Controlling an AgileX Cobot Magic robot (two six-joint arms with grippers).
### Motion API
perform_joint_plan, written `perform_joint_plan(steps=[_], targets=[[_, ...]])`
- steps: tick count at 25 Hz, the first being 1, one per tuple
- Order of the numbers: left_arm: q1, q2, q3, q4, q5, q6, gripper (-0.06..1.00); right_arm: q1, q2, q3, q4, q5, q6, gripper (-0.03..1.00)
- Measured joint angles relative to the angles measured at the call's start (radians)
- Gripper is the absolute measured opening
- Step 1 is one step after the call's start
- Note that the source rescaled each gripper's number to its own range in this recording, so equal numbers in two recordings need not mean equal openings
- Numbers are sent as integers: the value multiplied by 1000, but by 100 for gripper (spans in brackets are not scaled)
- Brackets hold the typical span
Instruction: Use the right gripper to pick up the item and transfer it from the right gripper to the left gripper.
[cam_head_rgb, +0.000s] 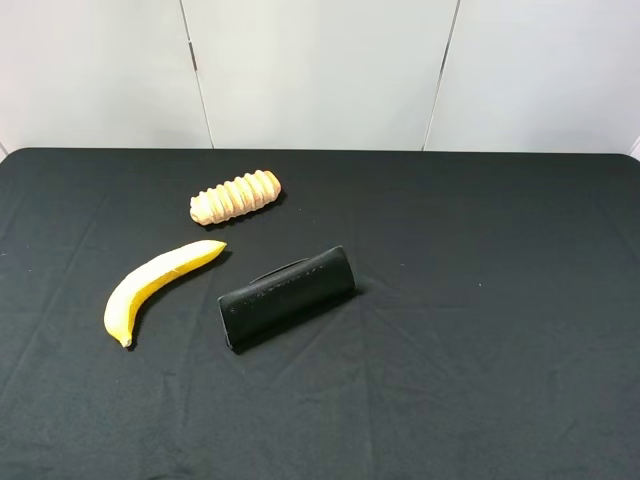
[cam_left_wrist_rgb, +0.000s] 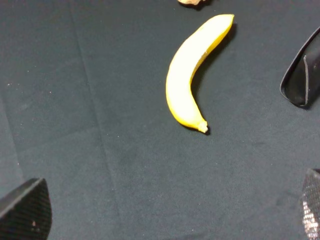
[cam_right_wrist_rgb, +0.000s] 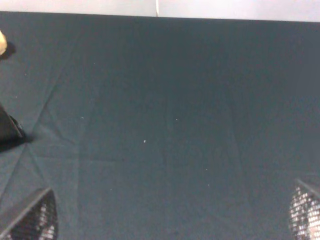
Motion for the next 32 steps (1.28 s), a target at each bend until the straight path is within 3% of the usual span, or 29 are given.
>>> perform_joint_plan(steps=[6,13,16,23,32], targets=[[27,-1,0,2,0,0,98,0,0,0,0,0,0,100],[263,-9,0,2,0,1,98,0,0,0,0,0,0,100],[323,-51,0,2,-1,1,98,0,0,0,0,0,0,100],[333,-61,0,8,1,1,98,-10,0,0,7,0,0,100],[333,-61,0,23,1,2,98,-207,0,0,10,0,0,100]])
